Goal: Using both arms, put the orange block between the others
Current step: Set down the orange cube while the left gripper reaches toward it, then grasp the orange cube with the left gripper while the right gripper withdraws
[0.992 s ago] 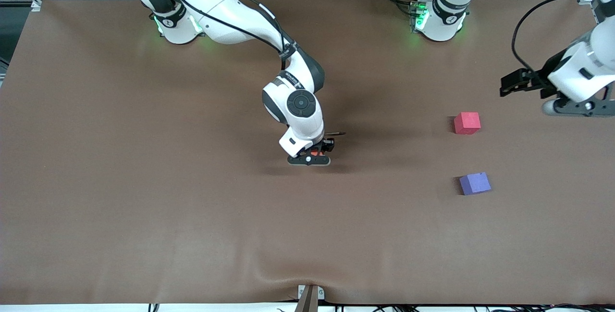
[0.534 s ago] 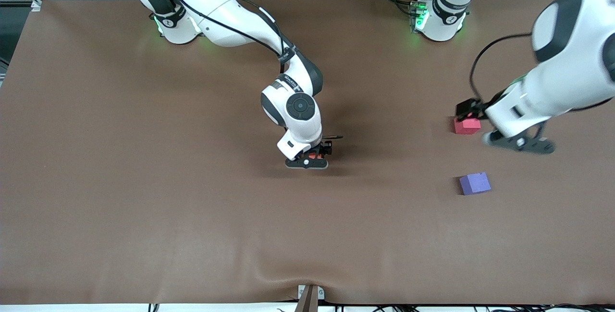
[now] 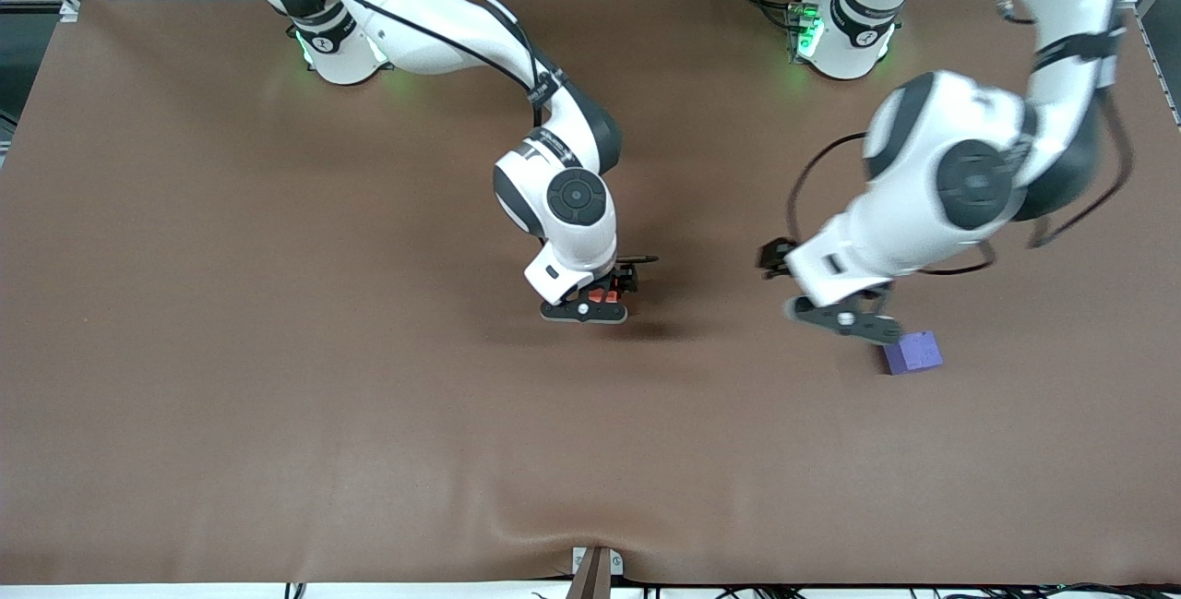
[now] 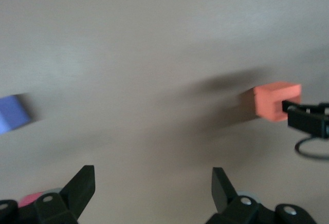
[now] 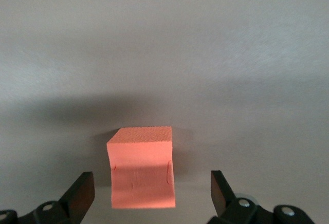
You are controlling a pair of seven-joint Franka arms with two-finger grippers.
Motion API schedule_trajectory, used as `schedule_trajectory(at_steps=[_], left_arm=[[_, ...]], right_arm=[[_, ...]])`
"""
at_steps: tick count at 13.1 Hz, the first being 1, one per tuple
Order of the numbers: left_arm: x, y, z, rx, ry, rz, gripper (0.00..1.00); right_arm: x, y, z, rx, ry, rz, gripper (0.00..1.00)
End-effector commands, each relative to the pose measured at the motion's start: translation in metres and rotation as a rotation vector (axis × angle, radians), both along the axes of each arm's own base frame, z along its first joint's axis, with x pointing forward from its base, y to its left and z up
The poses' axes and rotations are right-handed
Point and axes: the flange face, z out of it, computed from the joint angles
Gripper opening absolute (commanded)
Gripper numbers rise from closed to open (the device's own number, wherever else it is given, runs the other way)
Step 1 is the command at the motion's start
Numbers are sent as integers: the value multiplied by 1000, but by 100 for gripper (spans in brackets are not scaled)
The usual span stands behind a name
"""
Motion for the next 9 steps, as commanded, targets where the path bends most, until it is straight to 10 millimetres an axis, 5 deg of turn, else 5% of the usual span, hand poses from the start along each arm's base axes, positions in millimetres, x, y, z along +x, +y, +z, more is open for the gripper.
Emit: schedule_trajectory(at_steps=[1,5,9], left_arm=[[-1,-53,-35,-25,-20,60,100],[-14,-125,-69,-38,-11,169,100],[-24,-173,-101,-23,-67,278,100]], right_arm=[[18,-35,49,13,-3,-36,100],[42,-121,83,-42,67,40,100],[48,-218,106,-69,80,134,100]])
